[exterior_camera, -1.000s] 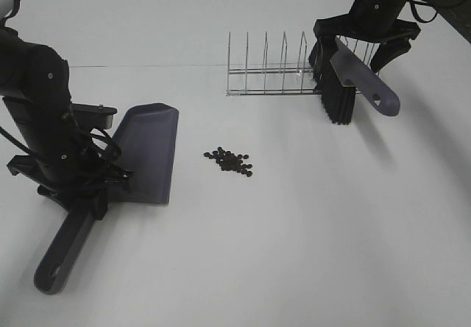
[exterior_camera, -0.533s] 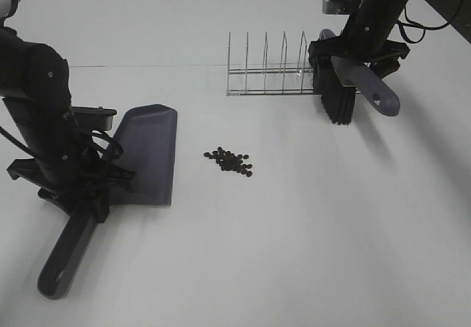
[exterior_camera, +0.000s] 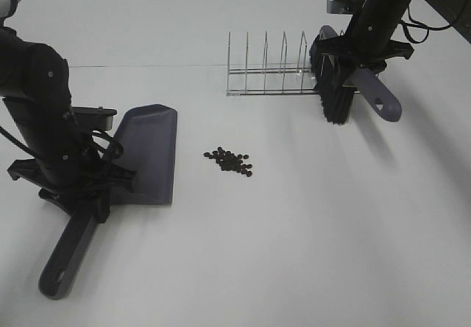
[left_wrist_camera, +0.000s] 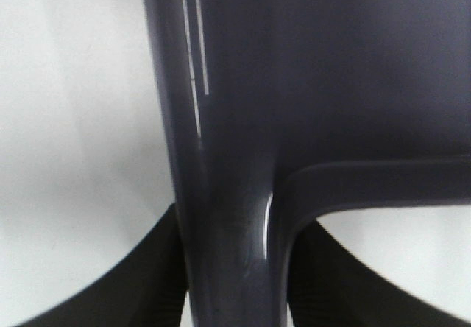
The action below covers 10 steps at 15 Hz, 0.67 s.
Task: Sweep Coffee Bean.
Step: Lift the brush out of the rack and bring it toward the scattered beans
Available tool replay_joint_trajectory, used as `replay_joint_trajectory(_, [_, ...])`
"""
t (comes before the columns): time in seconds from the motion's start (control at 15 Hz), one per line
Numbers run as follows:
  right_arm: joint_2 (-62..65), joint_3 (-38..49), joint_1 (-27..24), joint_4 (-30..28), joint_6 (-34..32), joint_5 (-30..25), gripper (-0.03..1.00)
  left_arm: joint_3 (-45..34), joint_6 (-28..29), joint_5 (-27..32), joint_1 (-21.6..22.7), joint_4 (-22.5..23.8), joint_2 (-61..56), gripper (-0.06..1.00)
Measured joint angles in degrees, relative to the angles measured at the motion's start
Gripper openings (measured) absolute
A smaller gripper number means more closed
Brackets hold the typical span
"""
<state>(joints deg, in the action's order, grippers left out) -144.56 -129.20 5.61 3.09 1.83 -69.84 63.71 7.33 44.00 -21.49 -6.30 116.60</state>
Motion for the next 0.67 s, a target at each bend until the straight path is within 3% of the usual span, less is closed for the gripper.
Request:
replay_joint_trajectory(0.33, [0.74,0.00,0.00,0.00,-0.74,-0.11,0.27,0.00,0.00,0.06,0.00,-0.23,0.00,0.33])
replay_joint_trajectory(0.67, [13.41,6.76,0.17,0.46,-1.49,-0.57,0.27,0.00,0.00,-0.63,0.00,-0.40,-0.23,0.33])
